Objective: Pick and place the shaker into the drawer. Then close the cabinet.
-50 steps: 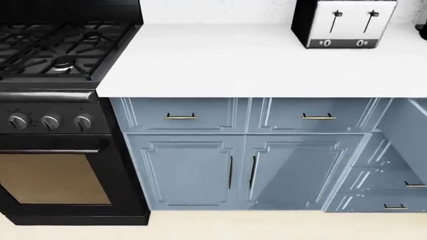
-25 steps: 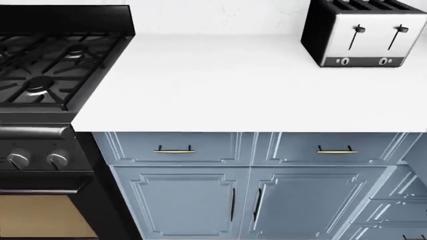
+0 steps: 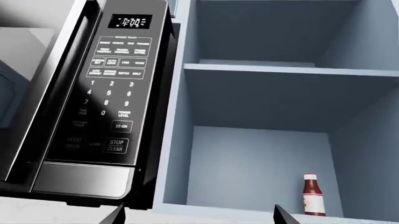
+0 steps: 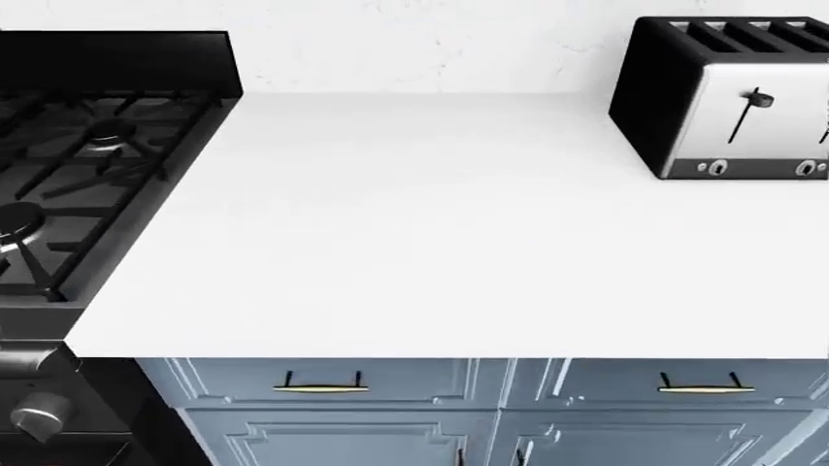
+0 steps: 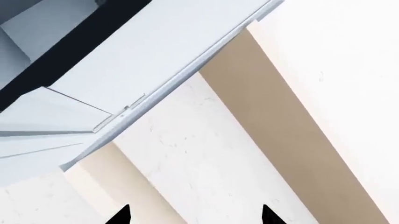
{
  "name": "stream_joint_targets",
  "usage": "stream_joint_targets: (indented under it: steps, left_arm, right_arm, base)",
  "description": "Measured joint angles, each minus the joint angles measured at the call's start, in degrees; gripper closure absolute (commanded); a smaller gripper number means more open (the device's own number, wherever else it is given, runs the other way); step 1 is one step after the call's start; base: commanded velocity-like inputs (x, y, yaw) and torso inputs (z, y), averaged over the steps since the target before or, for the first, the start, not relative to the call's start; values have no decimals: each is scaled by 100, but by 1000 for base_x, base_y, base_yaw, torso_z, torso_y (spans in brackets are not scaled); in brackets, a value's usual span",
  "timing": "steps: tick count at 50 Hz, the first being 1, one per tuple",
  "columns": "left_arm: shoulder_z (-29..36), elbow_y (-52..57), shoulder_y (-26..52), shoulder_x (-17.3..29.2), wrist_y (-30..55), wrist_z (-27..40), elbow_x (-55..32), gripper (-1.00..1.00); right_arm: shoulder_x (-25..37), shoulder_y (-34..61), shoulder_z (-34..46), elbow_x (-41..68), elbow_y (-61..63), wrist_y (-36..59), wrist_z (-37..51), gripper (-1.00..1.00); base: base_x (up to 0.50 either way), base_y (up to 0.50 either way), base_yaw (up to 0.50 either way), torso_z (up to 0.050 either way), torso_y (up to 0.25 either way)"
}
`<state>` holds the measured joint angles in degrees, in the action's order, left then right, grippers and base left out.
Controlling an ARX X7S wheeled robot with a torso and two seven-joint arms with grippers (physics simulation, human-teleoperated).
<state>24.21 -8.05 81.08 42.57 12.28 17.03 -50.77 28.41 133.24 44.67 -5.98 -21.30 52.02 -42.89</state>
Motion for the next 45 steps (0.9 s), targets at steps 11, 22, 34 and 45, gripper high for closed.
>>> stream_joint_targets:
  steps: [11, 22, 34, 45]
  left_arm:
    - [-1, 34, -76, -2, -22, -6, -2, -100]
    - [-14, 86, -137, -1, -33, 11, -15, -100]
    - [-24, 114, -206, -3, -50, 17, -27, -100]
    - [-59, 206, -338, 45, -51, 59, -74, -100]
  right_arm:
    - [-11, -61, -67, -129, 43, -15, -78, -100]
    - [-22, -101, -120, -223, 61, -32, -146, -100]
    - [-59, -161, -220, -282, 97, -37, -160, -100]
    - [-274, -68, -382, -342, -23, -91, -48, -100]
  base:
    - [500, 1, 0, 0, 2]
    - [500, 1, 0, 0, 1]
    - [219, 0, 0, 0, 2]
    - [0, 0, 0, 0, 0]
